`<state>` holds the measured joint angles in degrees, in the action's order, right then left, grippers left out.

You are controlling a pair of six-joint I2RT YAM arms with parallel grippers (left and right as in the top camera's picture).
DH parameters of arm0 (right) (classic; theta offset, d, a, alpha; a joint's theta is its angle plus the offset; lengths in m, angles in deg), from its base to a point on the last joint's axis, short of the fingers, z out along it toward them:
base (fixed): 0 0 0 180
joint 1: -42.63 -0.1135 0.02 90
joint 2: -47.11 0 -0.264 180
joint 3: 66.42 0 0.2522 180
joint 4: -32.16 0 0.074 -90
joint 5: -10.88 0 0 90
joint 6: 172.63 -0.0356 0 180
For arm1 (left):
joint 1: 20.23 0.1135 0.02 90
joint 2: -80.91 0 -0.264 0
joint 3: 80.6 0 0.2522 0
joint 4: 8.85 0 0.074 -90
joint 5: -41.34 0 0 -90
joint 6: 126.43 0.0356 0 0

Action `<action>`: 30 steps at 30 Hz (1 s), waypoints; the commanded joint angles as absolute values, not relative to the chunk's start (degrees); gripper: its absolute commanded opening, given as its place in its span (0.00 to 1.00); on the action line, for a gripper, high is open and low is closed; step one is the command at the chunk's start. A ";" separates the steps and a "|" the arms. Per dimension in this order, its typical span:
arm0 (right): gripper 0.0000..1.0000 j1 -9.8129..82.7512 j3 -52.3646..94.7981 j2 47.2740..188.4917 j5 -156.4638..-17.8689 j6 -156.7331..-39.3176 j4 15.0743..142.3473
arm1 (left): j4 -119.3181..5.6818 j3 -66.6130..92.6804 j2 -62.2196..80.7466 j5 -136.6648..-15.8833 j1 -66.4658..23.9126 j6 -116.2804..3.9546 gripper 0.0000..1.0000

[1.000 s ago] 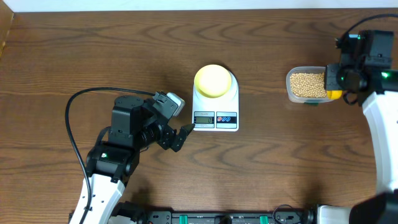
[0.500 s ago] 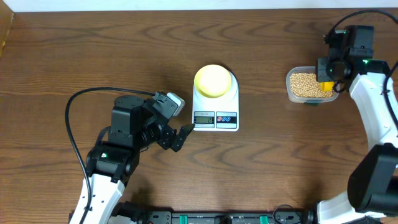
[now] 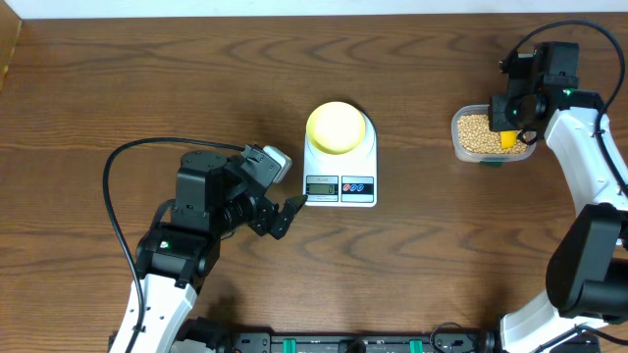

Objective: Scoop item into bowl and weigh 50g on scale
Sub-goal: 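Move the held yellow scoop with the right gripper into the soybean tub, then drag the scoop through the soybeans with the right gripper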

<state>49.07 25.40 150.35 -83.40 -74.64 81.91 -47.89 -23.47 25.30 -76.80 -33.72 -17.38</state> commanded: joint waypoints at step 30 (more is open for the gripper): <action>0.01 60.65 25.56 151.49 -106.78 -79.82 83.66 | -47.80 -23.99 25.19 -76.45 -33.42 -18.12 0.98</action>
<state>60.41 25.40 150.79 -104.27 -77.83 83.42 -47.89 -23.47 25.30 -76.78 -33.72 -17.38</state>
